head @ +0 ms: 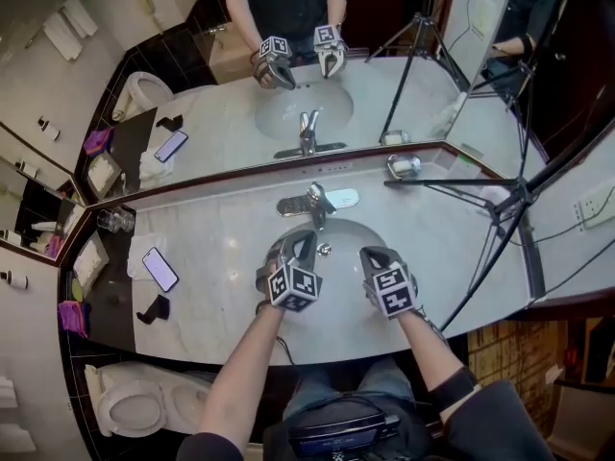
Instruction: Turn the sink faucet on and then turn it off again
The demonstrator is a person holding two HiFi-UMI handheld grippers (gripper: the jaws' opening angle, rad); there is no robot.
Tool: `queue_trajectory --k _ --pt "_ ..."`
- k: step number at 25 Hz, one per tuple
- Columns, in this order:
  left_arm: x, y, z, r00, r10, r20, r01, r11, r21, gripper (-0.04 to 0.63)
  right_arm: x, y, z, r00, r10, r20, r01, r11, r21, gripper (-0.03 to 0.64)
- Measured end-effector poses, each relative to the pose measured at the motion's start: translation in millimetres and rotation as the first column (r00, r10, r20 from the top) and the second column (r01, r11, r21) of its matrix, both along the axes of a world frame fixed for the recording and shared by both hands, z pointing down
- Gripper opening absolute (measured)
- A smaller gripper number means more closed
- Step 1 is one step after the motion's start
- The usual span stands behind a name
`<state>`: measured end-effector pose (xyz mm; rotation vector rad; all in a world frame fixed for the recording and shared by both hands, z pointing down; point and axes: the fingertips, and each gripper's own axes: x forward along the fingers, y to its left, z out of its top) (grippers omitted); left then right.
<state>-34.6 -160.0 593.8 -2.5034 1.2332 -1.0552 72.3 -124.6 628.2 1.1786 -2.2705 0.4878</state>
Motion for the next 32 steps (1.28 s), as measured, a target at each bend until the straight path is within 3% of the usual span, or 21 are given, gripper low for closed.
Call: queue_trajectory --k 3,7,11,17,32 --pt "-18 22 -7 0.981 -0.109 -0.161 0.091 0.989 -0.117 0.005 -4 7 -13 1.0 -0.003 -0.005 0.003 1.0 0.018 0.017" --pt "-39 52 -5 0.947 -0.178 -0.269 0.121 0.969 -0.217 0.005 -2 18 -26 1.0 0.009 -0.005 -0.009 0.999 0.033 0.017" --pt "-60 79 -20 0.89 -0.258 -0.376 0.154 0.947 -0.283 0.005 0 28 -37 1.0 0.021 0.012 -0.021 0.999 0.038 0.017" --pt "-92 105 -28 0.822 -0.348 -0.452 0.22 0.924 -0.311 0.005 12 42 -47 0.996 0.033 0.078 -0.035 0.999 0.033 0.017" --pt "-109 114 -36 0.805 -0.369 -0.464 0.253 0.922 -0.294 0.005 27 49 -54 0.999 0.029 0.036 -0.031 0.998 0.056 0.014"
